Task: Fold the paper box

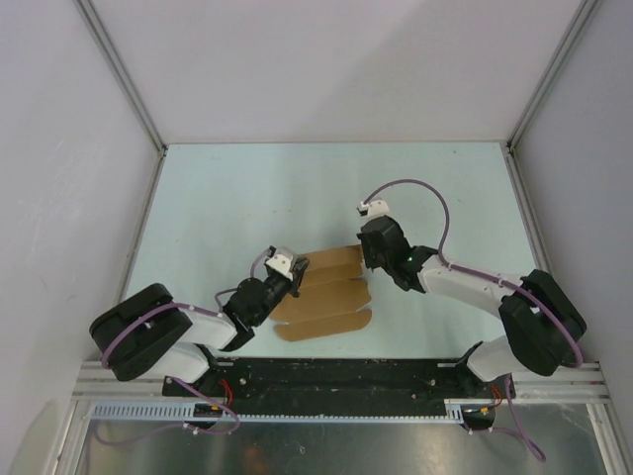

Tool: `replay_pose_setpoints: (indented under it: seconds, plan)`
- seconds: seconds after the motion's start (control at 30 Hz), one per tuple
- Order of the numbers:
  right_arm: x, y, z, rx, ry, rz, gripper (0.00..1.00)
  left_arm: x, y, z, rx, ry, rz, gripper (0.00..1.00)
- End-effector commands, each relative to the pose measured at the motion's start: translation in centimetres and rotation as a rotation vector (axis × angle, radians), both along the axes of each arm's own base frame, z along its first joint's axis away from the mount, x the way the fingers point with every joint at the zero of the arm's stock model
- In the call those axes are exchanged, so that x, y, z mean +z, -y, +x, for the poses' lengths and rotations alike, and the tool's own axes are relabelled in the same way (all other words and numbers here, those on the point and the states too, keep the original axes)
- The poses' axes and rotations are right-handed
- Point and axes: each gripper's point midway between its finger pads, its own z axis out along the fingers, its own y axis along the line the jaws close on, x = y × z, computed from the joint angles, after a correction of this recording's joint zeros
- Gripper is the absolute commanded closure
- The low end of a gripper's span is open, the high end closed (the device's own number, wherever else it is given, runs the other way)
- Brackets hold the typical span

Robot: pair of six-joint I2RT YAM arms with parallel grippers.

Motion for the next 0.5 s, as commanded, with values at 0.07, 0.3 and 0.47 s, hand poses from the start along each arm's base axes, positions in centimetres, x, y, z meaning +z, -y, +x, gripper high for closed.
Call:
replay_pose_setpoints:
  seconds: [0.07, 0.3, 0.47]
  plan:
    - [2.1, -2.0, 2.1, 0.092, 0.059, 0.024, 1.00, -0.4, -0.7, 0.3, 0.035, 0.014, 0.031, 0.85]
    - [3.2, -3.4, 3.8, 0.164, 0.096, 0.051, 1.00, -0.3, -1.2, 0.4, 0.051, 0.034, 0.052, 0.85]
    - [3.7, -4.7, 4.8, 0.235, 0.090, 0.066, 0.99, -0.1, -1.4, 0.4, 0.060, 0.044, 0.056, 0.85]
